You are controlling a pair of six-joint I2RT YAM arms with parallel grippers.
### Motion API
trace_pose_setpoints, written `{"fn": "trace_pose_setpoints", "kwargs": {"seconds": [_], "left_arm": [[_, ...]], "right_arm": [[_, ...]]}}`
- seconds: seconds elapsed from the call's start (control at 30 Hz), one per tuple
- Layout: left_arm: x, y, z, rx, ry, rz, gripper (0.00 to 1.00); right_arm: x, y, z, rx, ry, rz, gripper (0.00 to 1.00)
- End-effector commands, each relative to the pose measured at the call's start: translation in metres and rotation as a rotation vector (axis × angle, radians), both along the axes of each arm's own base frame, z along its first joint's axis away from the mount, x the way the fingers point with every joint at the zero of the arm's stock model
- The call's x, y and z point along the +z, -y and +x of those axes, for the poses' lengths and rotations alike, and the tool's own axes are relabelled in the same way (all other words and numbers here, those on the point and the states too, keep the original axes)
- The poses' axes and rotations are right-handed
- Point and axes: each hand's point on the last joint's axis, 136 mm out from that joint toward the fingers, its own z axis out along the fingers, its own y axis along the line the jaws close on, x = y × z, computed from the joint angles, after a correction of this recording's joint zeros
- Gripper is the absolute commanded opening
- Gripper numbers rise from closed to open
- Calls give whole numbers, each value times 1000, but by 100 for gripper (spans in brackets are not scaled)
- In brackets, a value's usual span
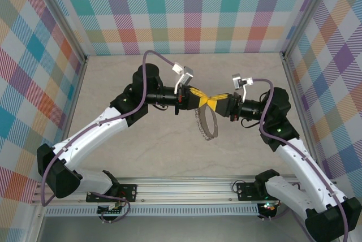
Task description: Put the keys on the keyring
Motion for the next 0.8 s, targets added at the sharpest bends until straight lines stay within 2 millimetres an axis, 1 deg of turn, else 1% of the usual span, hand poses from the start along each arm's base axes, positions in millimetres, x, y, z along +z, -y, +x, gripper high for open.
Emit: {"fn": "trace_pose_setpoints", "kwargs": {"seconds": [0.0,0.03,0.1,0.2,0.23,0.27,0.3,0.37,0.4,0.47,0.53,0.63,0.77], "left_arm": [[20,-2,-7,-28,44,-40,0],[20,-2,-7,-30,44,-39,0],[20,-2,-8,-30,42,-37,0],[19,-2,-5,-8,37,-30,0],[18,-3,-2,16,33,-26,5],[19,-5,2,51,32,-24,21],[18,-7,5,81,27,-22,33],[22,-14,13,158,22,-29,52],[24,-18,19,210,13,-38,59],[30,-27,24,288,-5,-66,67],[36,-37,30,362,-41,-111,72],[35,-47,35,439,-119,-153,75],[31,-53,30,458,-182,-168,75]], "right_arm": [[14,2,-6,-8,68,4,15],[15,2,-6,-9,69,5,11],[16,2,-5,-10,70,5,0],[16,2,-3,-18,69,5,0],[16,2,-3,-21,71,5,0],[16,3,-3,-28,75,6,0],[16,3,-2,-37,76,5,0],[17,5,-3,-47,87,8,0],[17,6,-3,-54,92,9,0],[19,8,-5,-67,105,12,0],[21,10,-7,-80,120,22,0],[21,14,-10,-103,137,52,0],[28,22,-11,-149,166,128,0]]}}
